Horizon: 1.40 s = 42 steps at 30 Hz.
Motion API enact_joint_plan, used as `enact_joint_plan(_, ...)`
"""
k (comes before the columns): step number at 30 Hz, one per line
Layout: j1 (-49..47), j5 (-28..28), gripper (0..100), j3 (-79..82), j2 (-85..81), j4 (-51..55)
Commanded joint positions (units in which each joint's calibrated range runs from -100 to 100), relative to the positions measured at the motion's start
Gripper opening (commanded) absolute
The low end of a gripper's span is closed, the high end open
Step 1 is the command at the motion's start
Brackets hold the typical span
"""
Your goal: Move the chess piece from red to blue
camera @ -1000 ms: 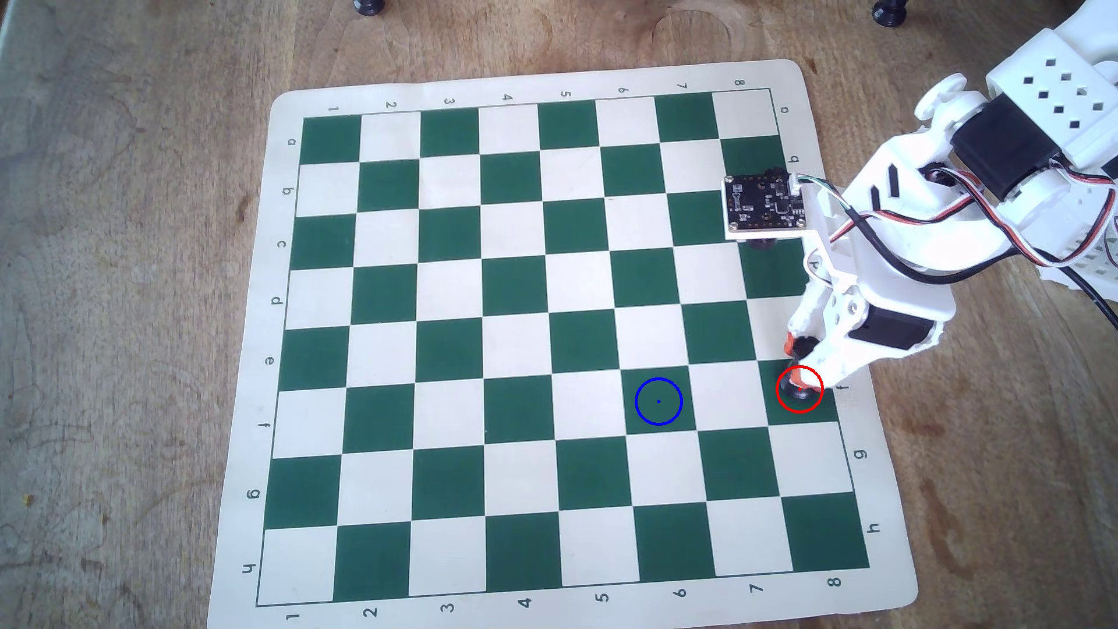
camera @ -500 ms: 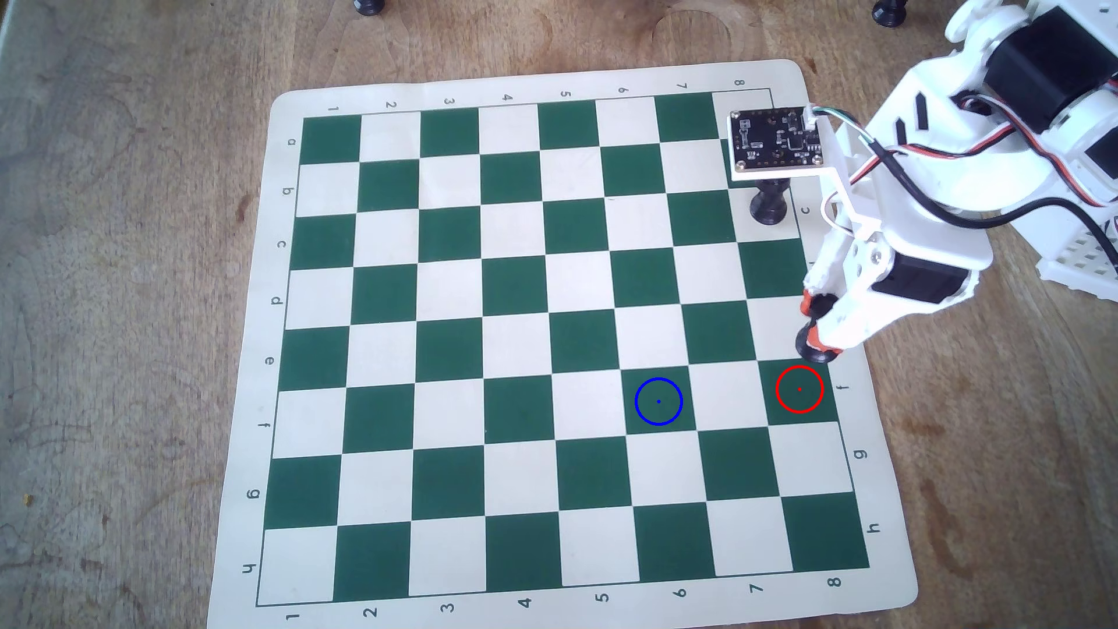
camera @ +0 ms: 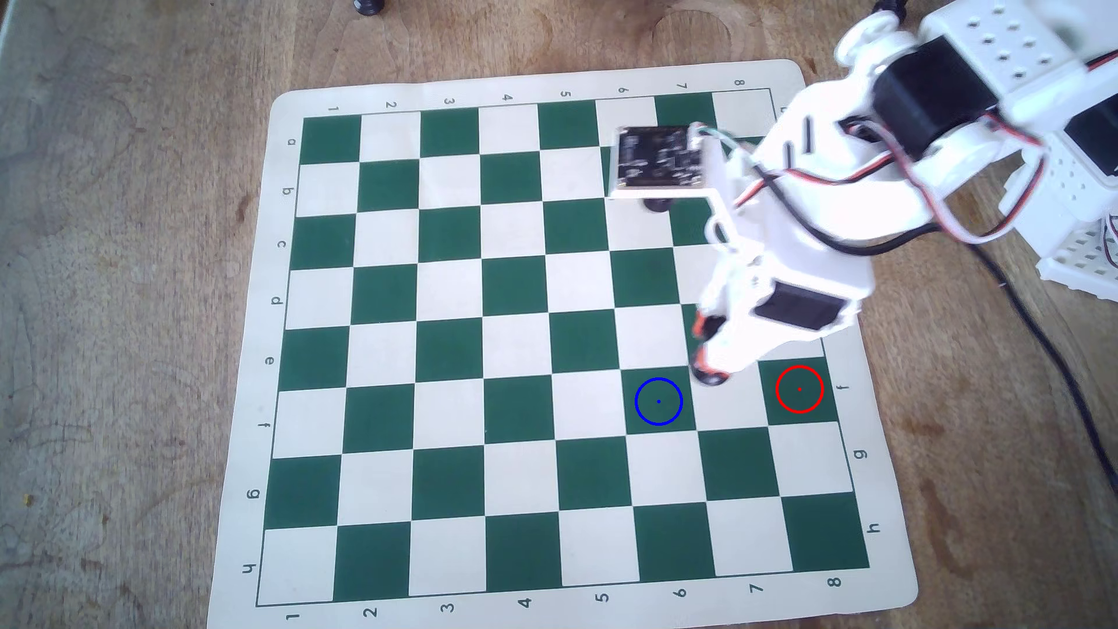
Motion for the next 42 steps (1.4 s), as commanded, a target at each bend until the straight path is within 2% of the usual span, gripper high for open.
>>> enact_joint_plan(1, 1.4, 0.2, 0, -9.3, 3.1, -2.4)
enact_joint_plan(9, 1.4, 0.2, 0, -12.2, 11.1, -2.7)
enact_joint_plan(27, 0.9, -0.2, 1, -10.3, 16.0, -6.6)
enact_joint_plan(30, 0.9, -0.4, 9, -10.3, 15.6, -6.6)
enact_joint_plan(31, 1.0, -0.5, 19, -10.3, 15.6, -6.7)
enact_joint_plan(35, 1.4, -0.5, 31, -9.9, 16.0, -6.7)
enact_joint_plan(42, 2.1, -0.1, 39, -7.8, 14.0, -8.0)
